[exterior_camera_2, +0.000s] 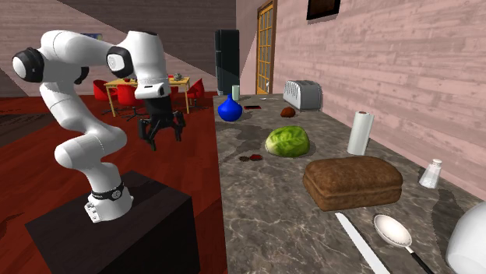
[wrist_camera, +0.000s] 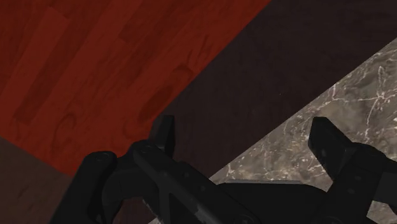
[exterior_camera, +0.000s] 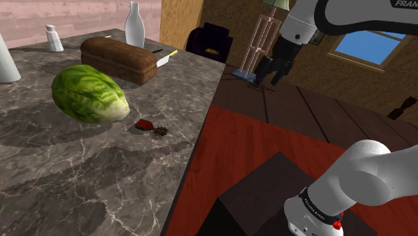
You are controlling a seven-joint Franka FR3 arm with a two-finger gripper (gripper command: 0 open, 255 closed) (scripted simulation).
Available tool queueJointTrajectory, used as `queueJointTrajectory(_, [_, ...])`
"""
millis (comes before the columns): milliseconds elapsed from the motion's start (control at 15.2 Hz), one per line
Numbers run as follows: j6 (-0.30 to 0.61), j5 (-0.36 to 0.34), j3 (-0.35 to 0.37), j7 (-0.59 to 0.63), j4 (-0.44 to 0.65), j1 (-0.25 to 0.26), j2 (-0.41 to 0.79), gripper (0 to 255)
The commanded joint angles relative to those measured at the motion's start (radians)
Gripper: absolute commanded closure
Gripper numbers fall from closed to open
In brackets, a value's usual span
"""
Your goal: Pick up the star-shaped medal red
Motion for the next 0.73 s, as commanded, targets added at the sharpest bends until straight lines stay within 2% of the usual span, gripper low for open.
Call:
queueJointTrajectory(0, [0.035, 0.020, 0.031, 0.031, 0.013, 0.015, 0.050, 0])
queueJointTrajectory(660, [0.186, 0.065, 0.170, 0.173, 0.130, 0.073, 0.322, 0])
